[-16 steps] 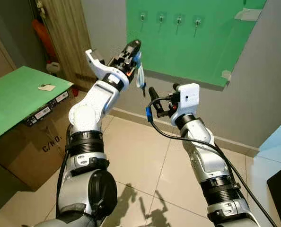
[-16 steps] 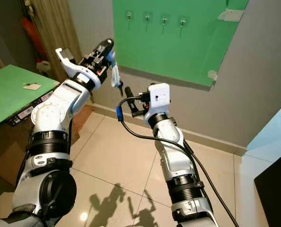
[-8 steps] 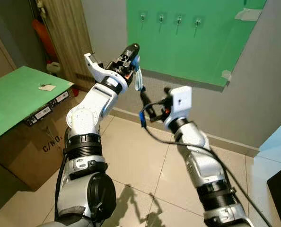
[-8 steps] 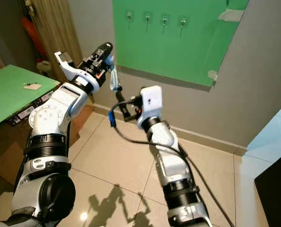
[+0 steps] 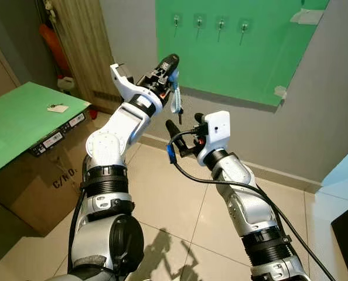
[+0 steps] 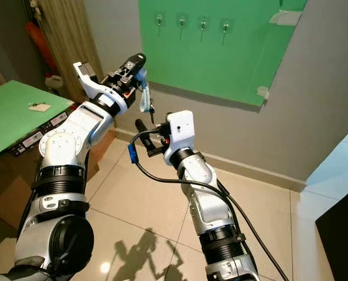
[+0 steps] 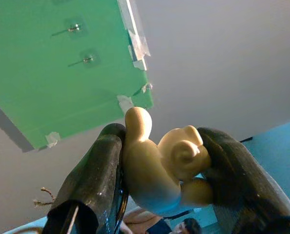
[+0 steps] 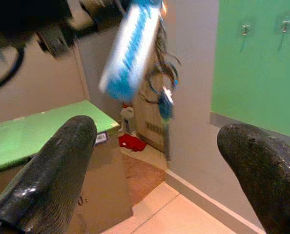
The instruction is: Hang keys on a hook
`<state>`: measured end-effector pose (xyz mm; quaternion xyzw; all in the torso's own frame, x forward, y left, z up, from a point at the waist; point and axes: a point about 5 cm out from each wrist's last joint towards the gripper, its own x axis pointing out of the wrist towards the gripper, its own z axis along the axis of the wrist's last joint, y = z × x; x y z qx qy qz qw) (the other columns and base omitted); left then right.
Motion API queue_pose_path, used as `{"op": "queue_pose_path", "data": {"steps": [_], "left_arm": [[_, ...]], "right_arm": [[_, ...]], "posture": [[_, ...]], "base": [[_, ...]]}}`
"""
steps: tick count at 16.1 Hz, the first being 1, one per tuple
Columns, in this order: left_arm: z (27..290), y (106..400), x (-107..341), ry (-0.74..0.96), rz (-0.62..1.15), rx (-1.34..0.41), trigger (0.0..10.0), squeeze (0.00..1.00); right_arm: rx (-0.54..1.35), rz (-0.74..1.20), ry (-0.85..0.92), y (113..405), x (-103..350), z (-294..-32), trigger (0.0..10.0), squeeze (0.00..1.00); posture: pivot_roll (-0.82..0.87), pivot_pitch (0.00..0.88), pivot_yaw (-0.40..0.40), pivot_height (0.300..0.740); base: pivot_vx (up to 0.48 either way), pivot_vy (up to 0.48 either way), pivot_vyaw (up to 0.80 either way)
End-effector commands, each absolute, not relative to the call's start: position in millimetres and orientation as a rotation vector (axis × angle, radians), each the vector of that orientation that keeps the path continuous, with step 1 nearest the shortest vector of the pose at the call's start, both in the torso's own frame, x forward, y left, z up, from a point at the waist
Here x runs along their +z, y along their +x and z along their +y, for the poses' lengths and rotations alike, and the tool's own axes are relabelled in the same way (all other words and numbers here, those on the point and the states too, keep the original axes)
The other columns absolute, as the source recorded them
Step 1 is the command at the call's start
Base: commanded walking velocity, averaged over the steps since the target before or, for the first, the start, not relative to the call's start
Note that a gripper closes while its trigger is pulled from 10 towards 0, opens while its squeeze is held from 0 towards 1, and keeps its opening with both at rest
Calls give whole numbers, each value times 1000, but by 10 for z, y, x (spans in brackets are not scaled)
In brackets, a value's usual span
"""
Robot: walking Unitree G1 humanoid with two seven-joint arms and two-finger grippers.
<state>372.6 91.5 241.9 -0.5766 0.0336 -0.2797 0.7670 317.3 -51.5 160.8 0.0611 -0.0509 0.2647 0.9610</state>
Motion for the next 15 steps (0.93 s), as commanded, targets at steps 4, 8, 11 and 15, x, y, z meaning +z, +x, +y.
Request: {"op": "queue_pose_path", "data": {"steps": [4, 8, 11, 15], "left_arm": [[865, 3710, 2397, -1194, 84, -628, 0, 0], [855, 3704, 2387, -1180, 84, -631, 0, 0], [858, 3704, 2381, -1173, 83, -631, 0, 0], [843, 3705, 2379, -1166, 86, -635, 0, 0]], "right_arm": [[530, -117, 187, 3181, 1736, -528, 10000, 0], [524, -116, 204, 3190, 1770, -536, 10000, 0], [520, -111, 211, 3192, 1774, -532, 10000, 0], [528, -108, 233, 3188, 1783, -497, 8078, 0]], "posture": [[-128, 0, 89, 740], [-129, 0, 89, 740], [-128, 0, 92, 740], [-130, 0, 95, 740]], "base": [[0, 0, 0], [0, 0, 0], [0, 0, 0], [0, 0, 0]]}}
